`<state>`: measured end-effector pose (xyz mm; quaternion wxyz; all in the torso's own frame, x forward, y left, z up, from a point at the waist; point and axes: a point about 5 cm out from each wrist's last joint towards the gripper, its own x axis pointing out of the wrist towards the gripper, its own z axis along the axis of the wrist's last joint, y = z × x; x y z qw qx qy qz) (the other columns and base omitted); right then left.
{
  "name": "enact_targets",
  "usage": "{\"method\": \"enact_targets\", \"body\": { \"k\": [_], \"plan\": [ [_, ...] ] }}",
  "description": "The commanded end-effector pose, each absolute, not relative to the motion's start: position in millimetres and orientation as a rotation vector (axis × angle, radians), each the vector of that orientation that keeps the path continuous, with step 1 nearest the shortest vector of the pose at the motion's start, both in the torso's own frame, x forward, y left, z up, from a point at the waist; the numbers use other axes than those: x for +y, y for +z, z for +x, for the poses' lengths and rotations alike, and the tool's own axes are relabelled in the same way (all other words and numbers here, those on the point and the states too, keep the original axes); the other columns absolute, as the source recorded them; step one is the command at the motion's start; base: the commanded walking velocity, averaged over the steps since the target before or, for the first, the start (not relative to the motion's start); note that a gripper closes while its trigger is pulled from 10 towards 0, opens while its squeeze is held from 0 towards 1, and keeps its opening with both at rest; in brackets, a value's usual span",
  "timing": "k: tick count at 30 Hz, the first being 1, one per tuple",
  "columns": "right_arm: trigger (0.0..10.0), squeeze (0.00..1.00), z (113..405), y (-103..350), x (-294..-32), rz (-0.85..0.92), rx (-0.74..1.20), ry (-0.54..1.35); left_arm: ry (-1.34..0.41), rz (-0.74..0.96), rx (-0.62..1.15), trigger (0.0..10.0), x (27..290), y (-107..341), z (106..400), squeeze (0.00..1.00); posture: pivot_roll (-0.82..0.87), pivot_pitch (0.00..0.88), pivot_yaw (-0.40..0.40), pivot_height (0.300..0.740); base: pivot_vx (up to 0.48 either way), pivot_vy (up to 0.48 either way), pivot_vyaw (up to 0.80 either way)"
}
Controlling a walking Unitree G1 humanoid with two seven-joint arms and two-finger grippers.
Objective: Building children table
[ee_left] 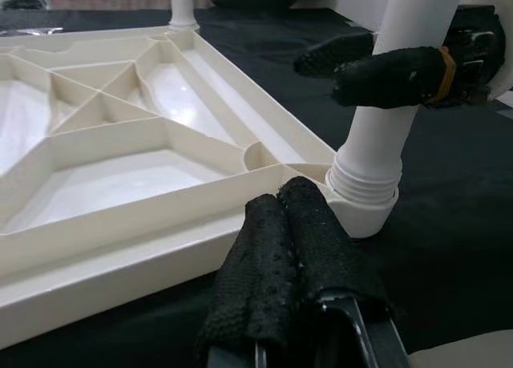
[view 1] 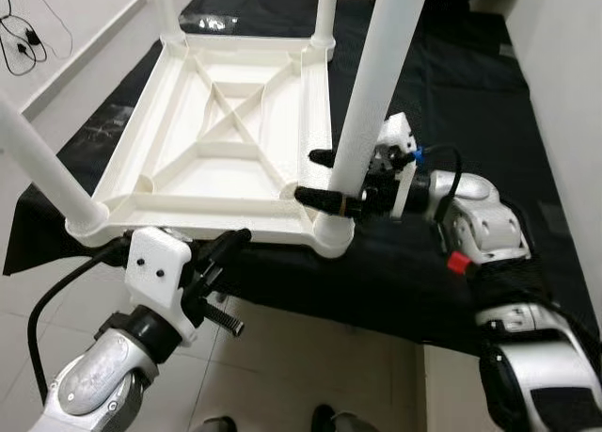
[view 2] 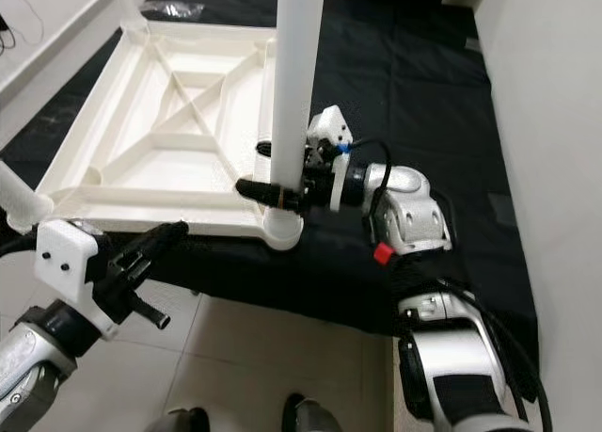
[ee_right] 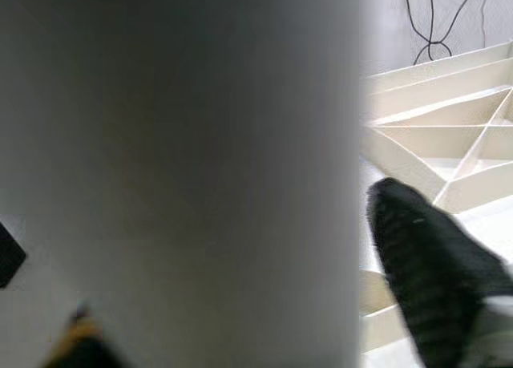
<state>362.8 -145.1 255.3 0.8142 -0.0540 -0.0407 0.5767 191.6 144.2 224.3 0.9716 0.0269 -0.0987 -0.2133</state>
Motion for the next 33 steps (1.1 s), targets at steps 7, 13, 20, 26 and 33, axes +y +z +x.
{"method": "enact_targets", "body": {
  "k": [7, 13, 20, 26, 33],
  "plan": [
    [0.0, 0.00, 365.5, 249.7, -160.6, -0.083, -0.104, 1.220, -0.438, 0.050, -0.172, 10.0, 142.9, 221.5, 188.7, 0.00, 0.15, 0.284, -0.071, 0.740, 0.000, 0.000, 0.00],
    [0.0, 0.00, 357.4, 224.9, -160.3, -0.134, -0.055, 1.035, -0.437, 0.051, -0.173, 10.0, 143.9, 221.2, 189.9, 0.00, 0.13, 0.276, -0.086, 0.740, 0.000, 0.000, 0.00],
    [0.0, 0.00, 303.6, 178.1, -120.3, -0.118, 0.129, 0.325, -0.439, 0.048, -0.182, 10.0, 145.7, 222.6, 193.8, 0.00, 0.11, 0.282, -0.077, 0.740, 0.000, 0.000, 0.00],
    [0.0, 0.00, 283.3, 174.4, -86.1, -0.117, 0.101, 0.452, -0.461, 0.042, -0.187, 10.0, 140.6, 222.1, 197.3, 0.00, 0.11, 0.253, -0.076, 0.740, 0.000, 0.000, 0.00],
    [10.0, 0.00, 312.7, 196.7, -84.2, -0.121, -0.001, 0.587, -0.432, 0.048, -0.207, 10.0, 144.4, 224.0, 200.1, 0.00, 0.10, 0.236, -0.095, 0.740, 0.000, 0.000, 0.00]
  ]
}}
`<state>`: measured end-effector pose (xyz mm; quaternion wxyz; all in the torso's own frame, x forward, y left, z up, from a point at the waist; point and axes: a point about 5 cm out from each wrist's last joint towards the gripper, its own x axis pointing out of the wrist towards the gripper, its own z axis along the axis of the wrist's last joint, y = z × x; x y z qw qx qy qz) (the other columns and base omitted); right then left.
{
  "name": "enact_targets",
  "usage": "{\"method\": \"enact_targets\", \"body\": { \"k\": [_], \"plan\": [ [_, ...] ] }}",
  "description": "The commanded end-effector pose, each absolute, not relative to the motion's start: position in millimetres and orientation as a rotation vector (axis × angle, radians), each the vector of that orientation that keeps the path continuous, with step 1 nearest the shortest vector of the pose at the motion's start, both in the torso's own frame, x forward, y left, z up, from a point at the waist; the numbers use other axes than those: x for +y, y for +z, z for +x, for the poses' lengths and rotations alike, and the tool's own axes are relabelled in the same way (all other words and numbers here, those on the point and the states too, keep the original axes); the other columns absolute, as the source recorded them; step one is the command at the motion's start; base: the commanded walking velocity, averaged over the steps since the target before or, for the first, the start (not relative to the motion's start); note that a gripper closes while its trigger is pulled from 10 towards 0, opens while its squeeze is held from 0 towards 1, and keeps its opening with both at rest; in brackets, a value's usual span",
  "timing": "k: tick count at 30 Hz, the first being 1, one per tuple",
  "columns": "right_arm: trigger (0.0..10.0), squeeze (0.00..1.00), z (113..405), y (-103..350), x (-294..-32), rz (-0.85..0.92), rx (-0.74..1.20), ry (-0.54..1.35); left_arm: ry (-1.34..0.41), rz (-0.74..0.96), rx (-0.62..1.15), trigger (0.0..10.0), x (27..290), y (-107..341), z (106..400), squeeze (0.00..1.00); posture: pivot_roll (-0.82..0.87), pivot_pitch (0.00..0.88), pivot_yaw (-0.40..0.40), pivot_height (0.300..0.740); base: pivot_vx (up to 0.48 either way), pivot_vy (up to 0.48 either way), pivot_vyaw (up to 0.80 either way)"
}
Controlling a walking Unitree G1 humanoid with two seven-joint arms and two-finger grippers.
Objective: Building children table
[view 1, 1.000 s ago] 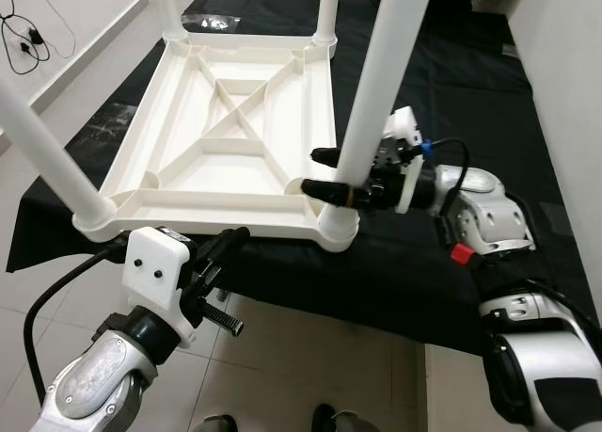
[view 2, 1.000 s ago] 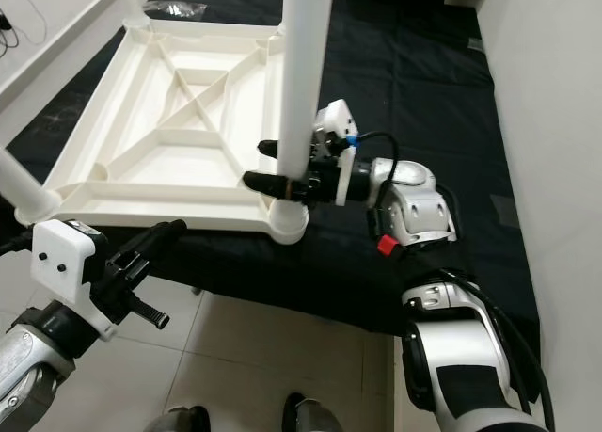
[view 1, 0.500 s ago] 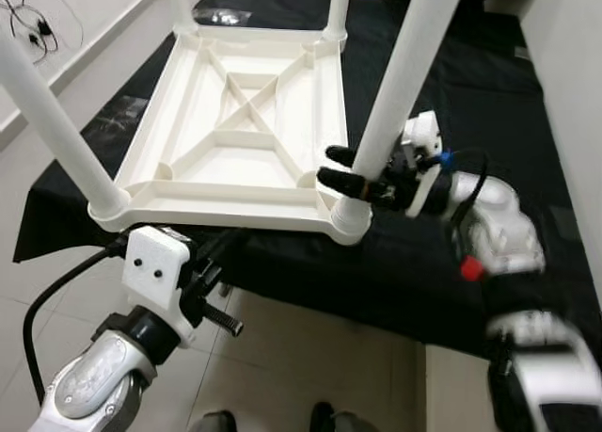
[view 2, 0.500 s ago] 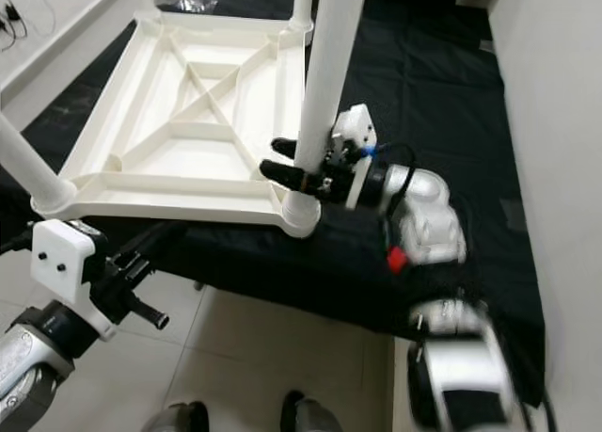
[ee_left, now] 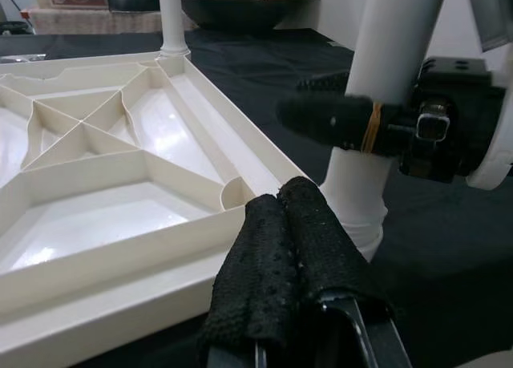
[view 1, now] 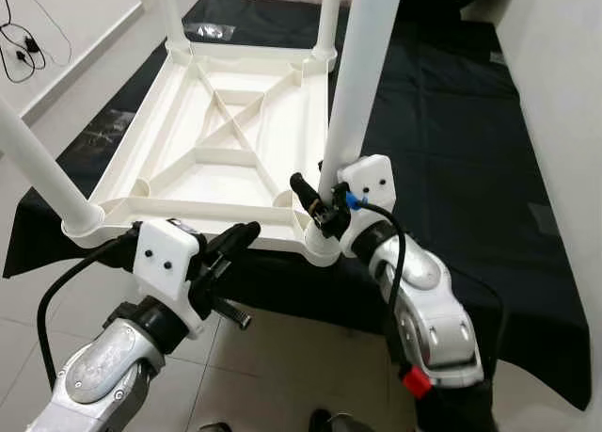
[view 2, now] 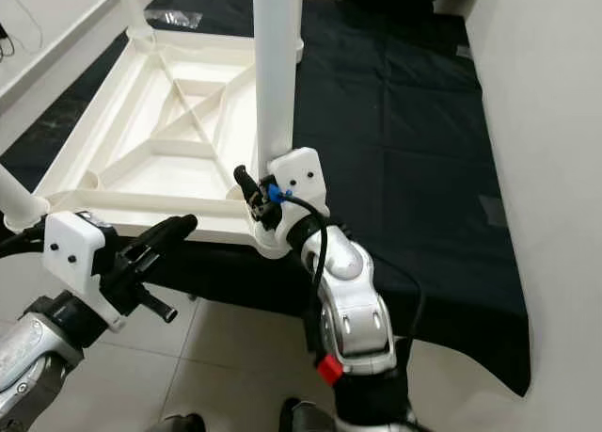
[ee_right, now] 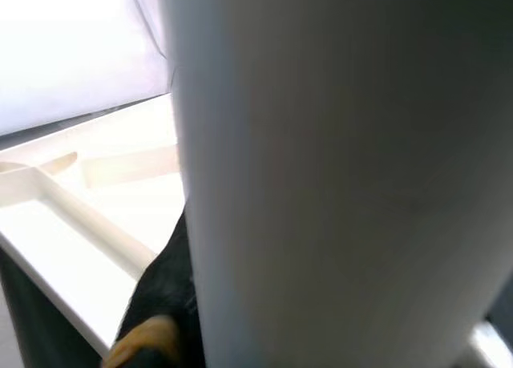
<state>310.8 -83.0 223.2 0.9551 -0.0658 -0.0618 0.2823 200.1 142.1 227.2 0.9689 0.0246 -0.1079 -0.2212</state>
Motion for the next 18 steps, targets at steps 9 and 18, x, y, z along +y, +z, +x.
{"method": "enact_targets", "body": {
  "k": [9, 18],
  "plan": [
    [10.0, 1.00, 319.0, 243.3, -102.4, -0.049, -0.142, 0.882, -0.450, 0.045, -0.194, 10.0, 141.8, 222.0, 198.3, 0.00, 0.11, 0.243, -0.085, 0.740, 0.000, 0.000, 0.00],
    [10.0, 1.00, 326.9, 254.4, -125.4, -0.173, -0.160, 1.131, -0.453, 0.046, -0.186, 10.0, 140.6, 221.2, 195.5, 0.00, 0.13, 0.260, -0.090, 0.740, 0.000, 0.000, 0.00]
  ]
}}
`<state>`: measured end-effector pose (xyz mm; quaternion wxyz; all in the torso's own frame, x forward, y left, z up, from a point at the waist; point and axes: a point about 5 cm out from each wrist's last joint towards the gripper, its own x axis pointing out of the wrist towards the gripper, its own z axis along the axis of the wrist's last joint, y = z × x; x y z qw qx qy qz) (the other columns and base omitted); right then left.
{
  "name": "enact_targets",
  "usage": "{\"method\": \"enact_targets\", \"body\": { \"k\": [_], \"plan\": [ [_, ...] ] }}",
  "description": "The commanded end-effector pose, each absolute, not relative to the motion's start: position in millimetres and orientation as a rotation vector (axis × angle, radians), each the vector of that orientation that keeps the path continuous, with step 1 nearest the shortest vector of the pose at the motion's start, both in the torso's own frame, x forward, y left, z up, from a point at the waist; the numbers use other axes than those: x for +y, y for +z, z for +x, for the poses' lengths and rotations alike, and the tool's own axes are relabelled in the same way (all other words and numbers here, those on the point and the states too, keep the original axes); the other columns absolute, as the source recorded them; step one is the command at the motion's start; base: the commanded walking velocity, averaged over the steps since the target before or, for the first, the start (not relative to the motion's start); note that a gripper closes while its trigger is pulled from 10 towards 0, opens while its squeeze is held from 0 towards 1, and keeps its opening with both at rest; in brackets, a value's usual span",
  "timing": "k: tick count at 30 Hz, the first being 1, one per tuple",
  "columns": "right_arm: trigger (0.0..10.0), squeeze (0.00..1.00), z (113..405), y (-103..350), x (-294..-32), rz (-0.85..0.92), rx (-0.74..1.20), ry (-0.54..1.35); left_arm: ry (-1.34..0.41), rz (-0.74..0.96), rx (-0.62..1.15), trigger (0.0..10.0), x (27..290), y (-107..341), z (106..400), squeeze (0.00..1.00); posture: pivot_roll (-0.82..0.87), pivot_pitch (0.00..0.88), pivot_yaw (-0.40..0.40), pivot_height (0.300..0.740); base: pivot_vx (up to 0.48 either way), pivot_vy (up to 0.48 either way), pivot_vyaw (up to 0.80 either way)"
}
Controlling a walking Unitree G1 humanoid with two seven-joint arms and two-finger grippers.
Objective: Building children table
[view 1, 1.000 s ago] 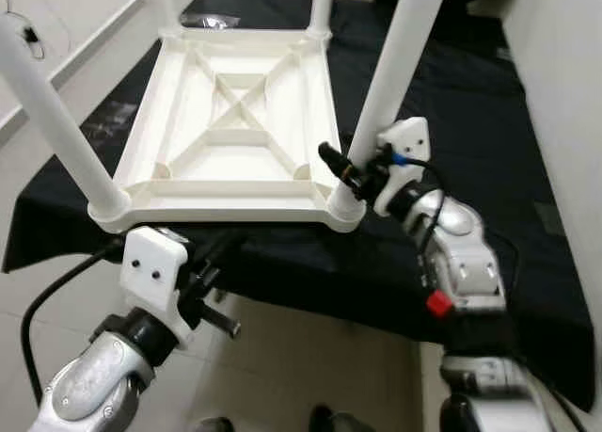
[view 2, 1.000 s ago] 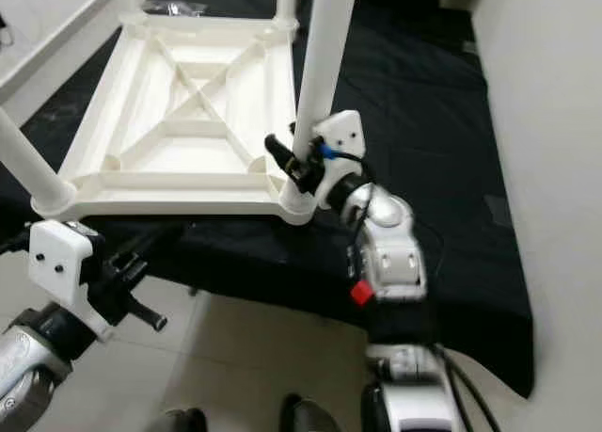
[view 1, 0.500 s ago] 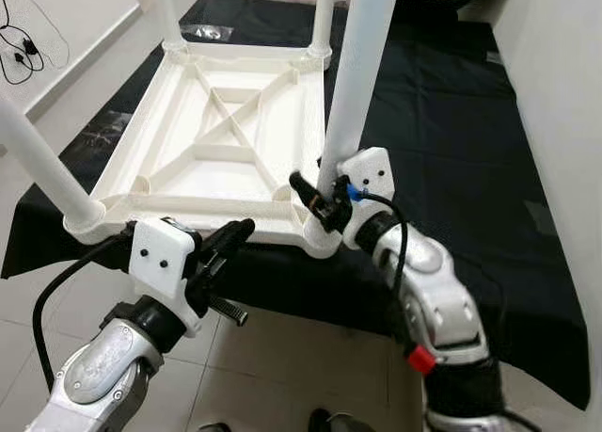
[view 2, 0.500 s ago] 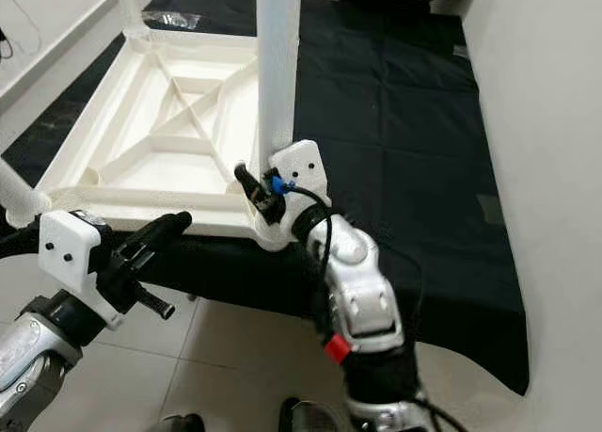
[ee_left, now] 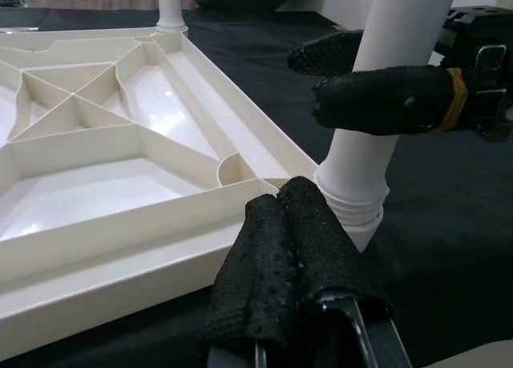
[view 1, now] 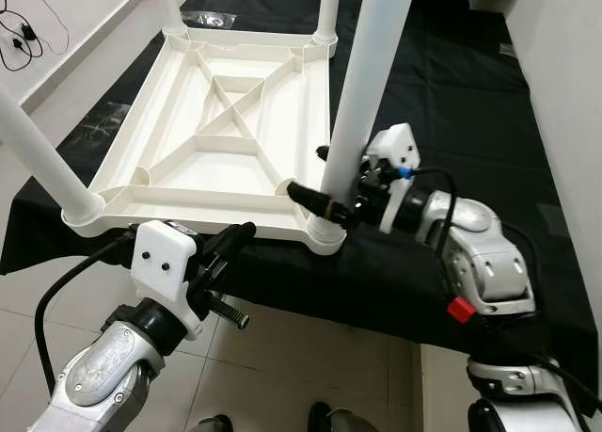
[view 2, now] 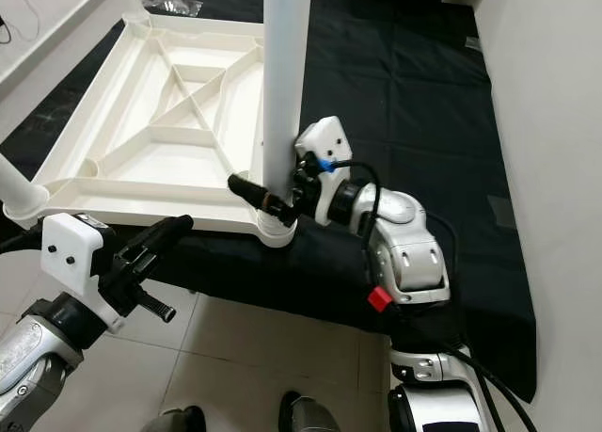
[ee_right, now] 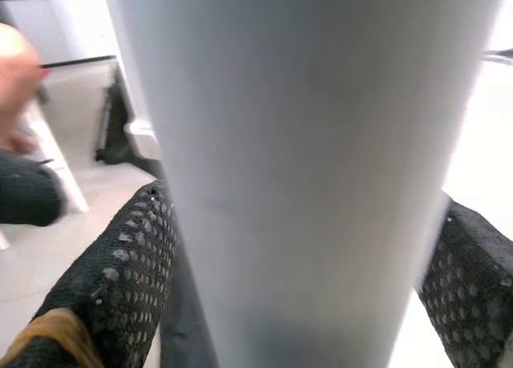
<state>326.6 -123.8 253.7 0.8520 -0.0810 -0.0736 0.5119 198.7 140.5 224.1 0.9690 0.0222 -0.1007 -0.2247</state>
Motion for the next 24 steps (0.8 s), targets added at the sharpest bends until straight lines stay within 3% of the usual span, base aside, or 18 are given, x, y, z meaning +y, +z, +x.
{"method": "enact_targets", "body": {
  "k": [1, 5, 6, 7, 8, 9, 10, 16, 24],
  "plan": [
    [10.0, 1.00, 326.9, 254.4, -125.4, -0.173, -0.160, 1.131, -0.453, 0.046, -0.186, 10.0, 140.6, 221.2, 195.5, 0.00, 0.13, 0.260, -0.090, 0.740, 0.000, 0.000, 0.00],
    [10.0, 1.00, 341.7, 279.3, -138.1, -0.203, -0.235, 1.175, -0.443, 0.050, -0.185, 10.0, 141.7, 222.0, 193.3, 0.00, 0.15, 0.267, -0.093, 0.740, 0.000, 0.000, 0.00],
    [10.0, 0.00, 344.3, 282.1, -138.9, -0.194, -0.234, 1.190, -0.441, 0.051, -0.184, 10.0, 142.2, 222.0, 192.7, 0.00, 0.15, 0.267, -0.093, 0.740, 0.000, 0.000, 0.00],
    [10.0, 0.00, 345.6, 282.7, -139.1, -0.187, -0.228, 1.202, -0.440, 0.052, -0.184, 10.0, 142.4, 222.0, 192.3, 0.00, 0.15, 0.267, -0.093, 0.740, 0.000, 0.000, 0.00],
    [3.7, 0.00, 344.8, 281.8, -139.1, -0.177, -0.221, 1.243, -0.439, 0.052, -0.182, 10.0, 142.7, 221.8, 191.8, 0.00, 0.15, 0.267, -0.093, 0.740, 0.000, 0.000, 0.00],
    [3.7, 0.00, 344.8, 281.8, -139.1, -0.177, -0.221, 1.243, -0.439, 0.052, -0.182, 10.0, 142.7, 221.8, 191.8, 0.00, 0.15, 0.267, -0.093, 0.740, 0.000, 0.000, 0.00],
    [0.0, 0.00, 344.4, 279.9, -140.1, -0.154, -0.209, 1.281, -0.439, 0.053, -0.180, 10.0, 142.9, 221.5, 191.4, 0.00, 0.15, 0.267, -0.093, 0.740, 0.000, 0.000, 0.00],
    [0.0, 0.00, 346.3, 270.0, -150.1, -0.066, -0.182, 1.380, -0.434, 0.058, -0.173, 10.0, 144.3, 221.5, 188.5, 0.00, 0.17, 0.275, -0.087, 0.740, 0.000, 0.000, 0.00],
    [0.0, 0.00, 339.6, 241.4, -162.9, 0.007, -0.092, 1.336, -0.432, 0.059, -0.170, 10.0, 144.8, 221.1, 187.4, 0.00, 0.15, 0.274, -0.097, 0.740, 0.000, 0.000, 0.00]
  ]
}}
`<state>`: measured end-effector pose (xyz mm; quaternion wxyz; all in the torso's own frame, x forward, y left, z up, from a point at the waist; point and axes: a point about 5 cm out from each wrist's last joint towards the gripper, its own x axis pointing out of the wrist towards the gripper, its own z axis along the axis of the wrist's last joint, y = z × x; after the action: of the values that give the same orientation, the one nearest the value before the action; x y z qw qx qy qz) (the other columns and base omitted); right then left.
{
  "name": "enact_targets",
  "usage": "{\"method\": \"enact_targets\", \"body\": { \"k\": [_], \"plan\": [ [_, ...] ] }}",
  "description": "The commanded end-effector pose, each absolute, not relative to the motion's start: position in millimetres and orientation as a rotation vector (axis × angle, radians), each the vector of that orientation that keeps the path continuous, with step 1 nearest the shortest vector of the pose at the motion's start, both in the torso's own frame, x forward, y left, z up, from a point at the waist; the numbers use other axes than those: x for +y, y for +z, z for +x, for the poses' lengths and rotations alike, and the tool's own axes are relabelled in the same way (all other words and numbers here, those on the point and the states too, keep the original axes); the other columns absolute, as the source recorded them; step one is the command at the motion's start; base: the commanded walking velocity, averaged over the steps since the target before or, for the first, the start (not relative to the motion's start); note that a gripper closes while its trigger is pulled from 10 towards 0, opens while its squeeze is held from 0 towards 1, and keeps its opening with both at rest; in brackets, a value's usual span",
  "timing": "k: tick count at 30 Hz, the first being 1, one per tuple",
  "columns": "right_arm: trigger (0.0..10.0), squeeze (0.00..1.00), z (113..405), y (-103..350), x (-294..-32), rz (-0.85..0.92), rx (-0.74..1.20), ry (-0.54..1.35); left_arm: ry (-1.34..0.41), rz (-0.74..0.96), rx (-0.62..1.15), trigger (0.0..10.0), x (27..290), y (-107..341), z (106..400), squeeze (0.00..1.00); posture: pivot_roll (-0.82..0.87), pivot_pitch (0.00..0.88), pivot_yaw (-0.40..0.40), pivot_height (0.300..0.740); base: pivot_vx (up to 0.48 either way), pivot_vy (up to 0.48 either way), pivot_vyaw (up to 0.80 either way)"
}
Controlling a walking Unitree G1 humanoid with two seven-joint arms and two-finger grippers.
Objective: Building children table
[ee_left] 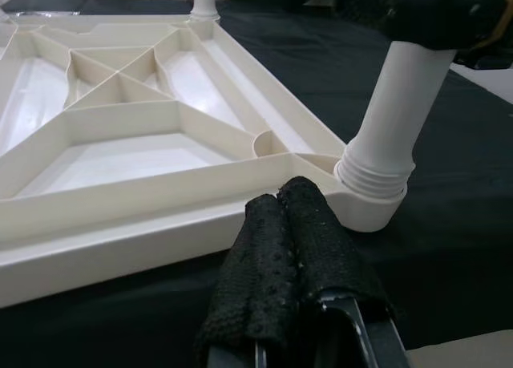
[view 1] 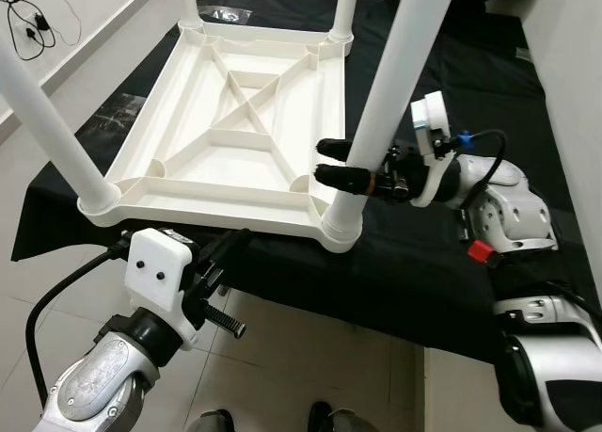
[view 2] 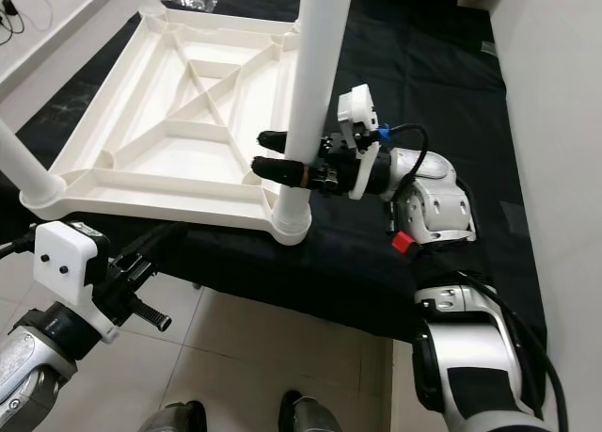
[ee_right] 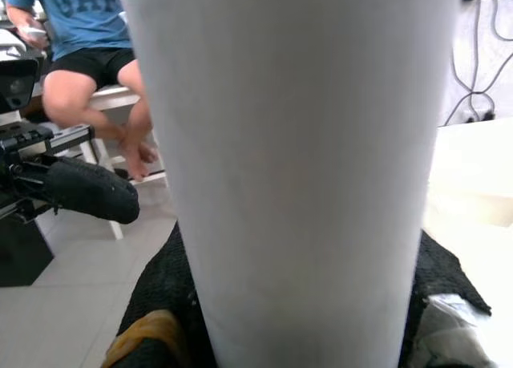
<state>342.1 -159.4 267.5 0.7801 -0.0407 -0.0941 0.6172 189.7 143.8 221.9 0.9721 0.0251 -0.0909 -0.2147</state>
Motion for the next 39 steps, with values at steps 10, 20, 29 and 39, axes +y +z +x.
{"method": "enact_targets", "body": {
  "k": [10, 20, 29, 39],
  "plan": [
    [0.0, 0.00, 270.3, 151.7, -111.5, -0.103, 0.204, 0.428, -0.432, 0.058, -0.188, 10.0, 143.6, 223.6, 191.5, 0.00, 0.15, 0.258, -0.098, 0.740, 0.000, 0.000, 0.00],
    [10.0, 0.00, 324.0, 190.1, -112.2, -0.155, 0.055, 0.437, -0.431, 0.043, -0.181, 10.0, 142.1, 221.4, 188.5, 0.00, 0.14, 0.230, -0.096, 0.740, 0.000, 0.000, 0.00],
    [10.0, 1.00, 314.8, 225.7, -131.8, -0.016, -0.076, 0.807, -0.408, -0.017, -0.155, 10.0, 134.7, 222.5, 164.7, 0.00, 0.14, 0.243, -0.093, 0.740, 0.000, 0.000, 0.00],
    [10.0, 0.00, 319.4, 231.1, -228.7, -0.116, 0.027, 0.941, -0.407, -0.038, -0.068, 10.0, 128.4, 202.8, 148.6, 0.00, 0.13, 0.265, -0.097, 0.740, 0.000, 0.000, 0.00]
  ]
}}
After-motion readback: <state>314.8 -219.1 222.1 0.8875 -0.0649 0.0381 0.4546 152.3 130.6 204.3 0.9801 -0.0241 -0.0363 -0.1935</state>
